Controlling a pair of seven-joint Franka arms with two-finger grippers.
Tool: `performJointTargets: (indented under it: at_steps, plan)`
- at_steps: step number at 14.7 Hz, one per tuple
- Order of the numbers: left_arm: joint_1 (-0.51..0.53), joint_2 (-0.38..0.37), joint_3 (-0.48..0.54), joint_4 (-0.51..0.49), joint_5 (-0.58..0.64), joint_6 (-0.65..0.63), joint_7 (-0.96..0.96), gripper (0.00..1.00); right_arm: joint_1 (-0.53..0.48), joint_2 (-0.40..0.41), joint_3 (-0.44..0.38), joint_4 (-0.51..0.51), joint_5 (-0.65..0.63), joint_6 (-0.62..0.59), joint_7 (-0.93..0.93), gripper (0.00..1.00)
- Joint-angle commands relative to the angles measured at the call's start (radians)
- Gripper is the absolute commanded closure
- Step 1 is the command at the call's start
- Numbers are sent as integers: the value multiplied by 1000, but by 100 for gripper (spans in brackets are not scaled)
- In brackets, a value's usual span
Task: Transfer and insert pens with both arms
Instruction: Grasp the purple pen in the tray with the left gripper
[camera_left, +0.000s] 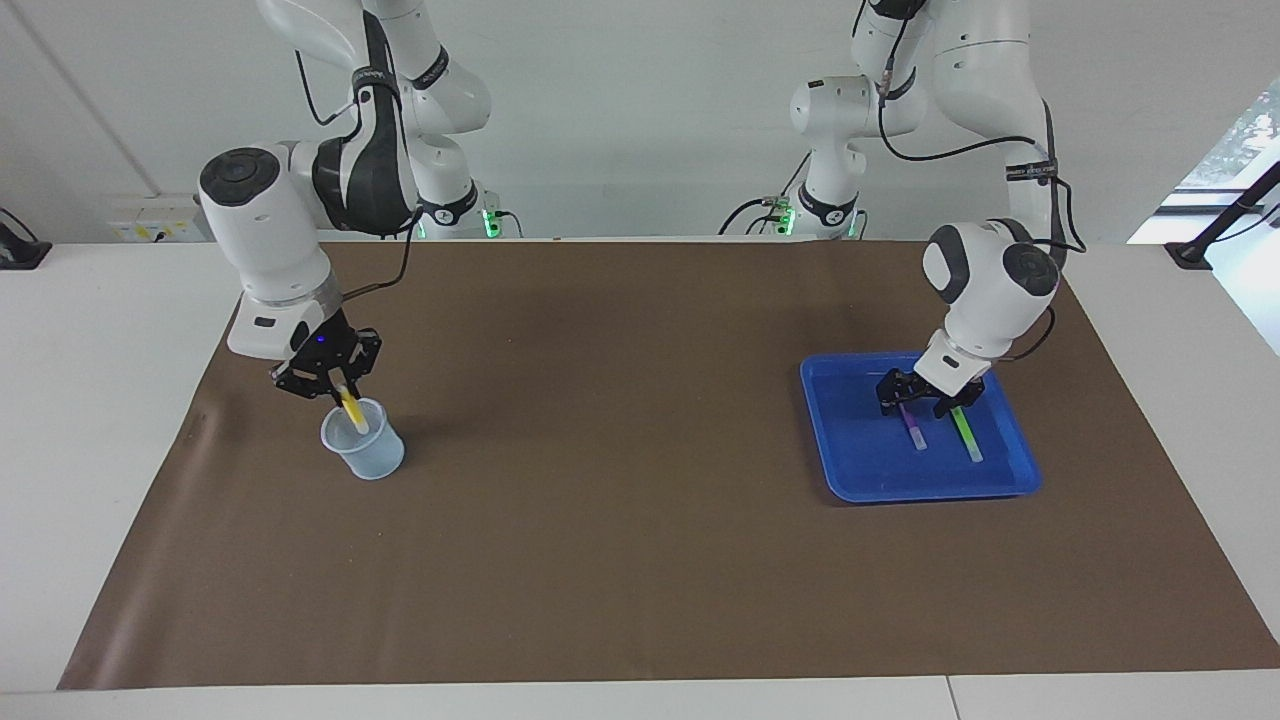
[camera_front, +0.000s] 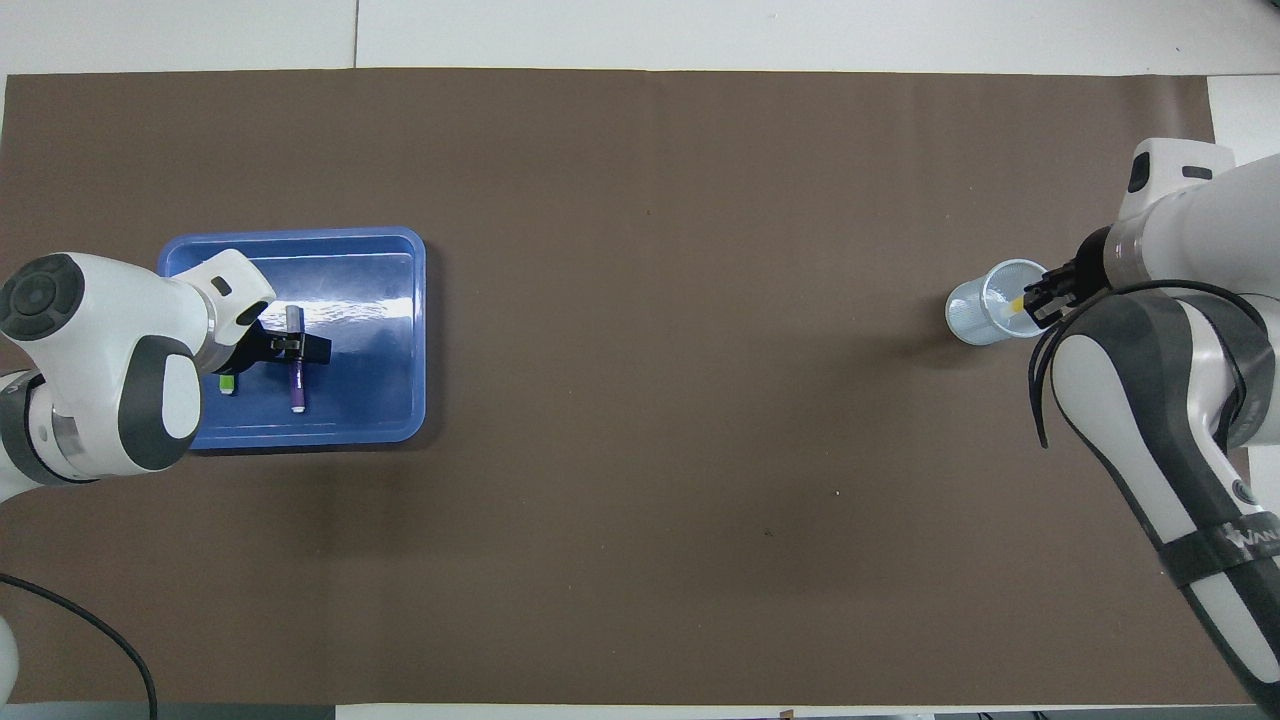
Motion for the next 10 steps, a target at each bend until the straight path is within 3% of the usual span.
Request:
performJointTargets:
  at_steps: [1, 4, 6, 8, 10]
  plan:
    - [-2, -12, -3, -27, 22, 59, -6, 100, -15, -19, 10, -21, -19, 13, -19, 0]
    - [4, -15, -3, -41, 22, 54, -15, 100, -20, -17, 10, 18, -12, -32, -36, 0]
    - [4, -15, -3, -41, 22, 48, -23, 100, -17, -19, 11, 110, 13, -146, -36, 0]
    - [1, -21, -3, -15, 22, 21, -66, 100, -5, -23, 14, 166, 115, -236, -23, 0]
    - [-4, -29, -6, 69, 15, -105, -187, 100, -3, -33, 16, 163, 271, -250, 12, 0]
